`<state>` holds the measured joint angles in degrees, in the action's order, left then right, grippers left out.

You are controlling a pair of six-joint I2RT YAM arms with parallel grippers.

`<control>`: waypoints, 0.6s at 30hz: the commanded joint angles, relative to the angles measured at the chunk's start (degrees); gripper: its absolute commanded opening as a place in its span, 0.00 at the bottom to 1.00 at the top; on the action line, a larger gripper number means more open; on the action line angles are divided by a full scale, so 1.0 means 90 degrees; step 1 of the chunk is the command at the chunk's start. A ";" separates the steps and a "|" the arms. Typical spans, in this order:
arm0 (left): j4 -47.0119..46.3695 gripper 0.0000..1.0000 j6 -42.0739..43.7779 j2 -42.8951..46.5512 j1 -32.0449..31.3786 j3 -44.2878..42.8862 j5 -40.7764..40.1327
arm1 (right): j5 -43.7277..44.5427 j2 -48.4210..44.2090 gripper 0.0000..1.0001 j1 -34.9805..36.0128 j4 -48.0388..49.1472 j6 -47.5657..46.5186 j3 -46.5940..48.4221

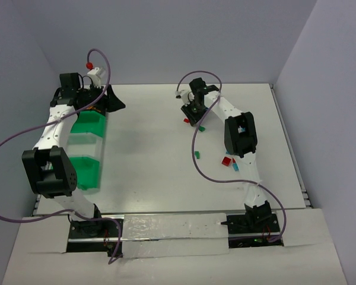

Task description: Sort the legos into containers by color

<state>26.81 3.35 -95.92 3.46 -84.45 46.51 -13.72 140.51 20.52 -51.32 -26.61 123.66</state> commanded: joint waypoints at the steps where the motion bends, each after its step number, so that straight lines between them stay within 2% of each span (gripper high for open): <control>1: -0.0429 0.74 -0.0265 0.0300 -0.0033 0.0097 -0.0054 | -0.0196 -0.0011 0.28 0.0064 -0.0056 -0.0160 0.0164; 2: -0.0477 0.73 -0.0313 0.0318 -0.0033 0.0144 -0.0075 | -0.0204 -0.0074 0.23 0.0064 -0.0035 -0.0166 0.0069; 6: -0.0713 0.72 -0.0745 0.0441 -0.0033 0.0349 -0.0129 | -0.0270 -0.0512 0.17 0.0054 0.0114 -0.0189 -0.0342; 10: -0.1105 0.72 -0.1395 0.0638 -0.0044 0.0729 -0.0093 | -0.0625 -0.1487 0.01 0.0045 0.0368 -0.0147 -0.1000; 14: -0.1568 0.73 -0.2245 0.0797 -0.0129 0.1066 -0.0002 | -0.1062 -0.2156 0.00 0.0109 0.0495 0.0091 -0.1234; 18: -0.1750 0.82 -0.3046 0.0885 -0.0350 0.1340 0.0035 | -0.1394 -0.2754 0.00 0.0505 0.0619 0.0438 -0.1352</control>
<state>16.55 -14.86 -90.66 2.28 -73.70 45.50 -21.15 124.41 21.40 -48.96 -25.50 111.86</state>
